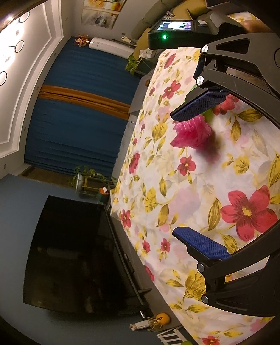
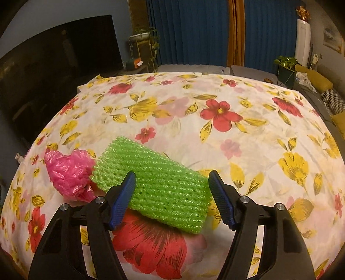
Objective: Collect trash
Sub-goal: 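Grasp the green foam mesh sleeve with the right tool, then grasp the pink plastic bag with the left tool while the right tool holds the green foam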
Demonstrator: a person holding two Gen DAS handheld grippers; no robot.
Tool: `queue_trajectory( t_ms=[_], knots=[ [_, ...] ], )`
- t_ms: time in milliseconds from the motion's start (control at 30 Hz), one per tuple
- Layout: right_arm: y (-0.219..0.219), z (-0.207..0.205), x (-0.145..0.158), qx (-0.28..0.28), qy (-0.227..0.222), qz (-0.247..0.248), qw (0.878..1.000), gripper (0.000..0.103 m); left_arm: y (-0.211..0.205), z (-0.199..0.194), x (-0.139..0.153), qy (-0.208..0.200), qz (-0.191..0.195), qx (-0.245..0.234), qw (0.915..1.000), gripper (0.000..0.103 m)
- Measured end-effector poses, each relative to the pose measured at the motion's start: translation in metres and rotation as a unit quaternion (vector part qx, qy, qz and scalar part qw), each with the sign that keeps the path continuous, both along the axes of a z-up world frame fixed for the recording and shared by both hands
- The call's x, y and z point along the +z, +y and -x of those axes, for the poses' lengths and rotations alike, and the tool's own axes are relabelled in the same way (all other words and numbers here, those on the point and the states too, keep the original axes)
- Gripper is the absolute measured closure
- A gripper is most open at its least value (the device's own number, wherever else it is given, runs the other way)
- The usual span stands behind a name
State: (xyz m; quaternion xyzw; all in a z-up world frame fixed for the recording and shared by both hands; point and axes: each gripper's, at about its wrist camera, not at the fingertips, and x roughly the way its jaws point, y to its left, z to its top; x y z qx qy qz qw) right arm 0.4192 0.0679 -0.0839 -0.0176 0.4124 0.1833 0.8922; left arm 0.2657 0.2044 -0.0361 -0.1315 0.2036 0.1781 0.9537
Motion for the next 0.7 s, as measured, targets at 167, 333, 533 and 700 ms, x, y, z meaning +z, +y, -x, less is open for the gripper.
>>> queue_trajectory(
  t_ms=[167, 333, 533, 700],
  knots=[
    [0.009, 0.002, -0.003, 0.003, -0.003, 0.032, 0.999, 0.037, 0.0, -0.001, 0.0, 0.001, 0.0, -0.001, 1.0, 0.006],
    [0.012, 0.005, -0.003, 0.004, -0.008, 0.049, 0.999, 0.046, -0.001, -0.002, -0.002, 0.003, 0.006, -0.002, 1.0, 0.007],
    [0.007, 0.007, -0.001, 0.007, -0.01, 0.04, 0.999, 0.064, -0.001, -0.004, -0.006, 0.008, 0.006, -0.008, 0.9999, 0.007],
    [-0.007, 0.008, 0.0, 0.01, -0.004, 0.0, 1.0, 0.08, -0.002, -0.008, -0.009, 0.013, 0.007, -0.018, 0.9997, 0.007]
  ],
)
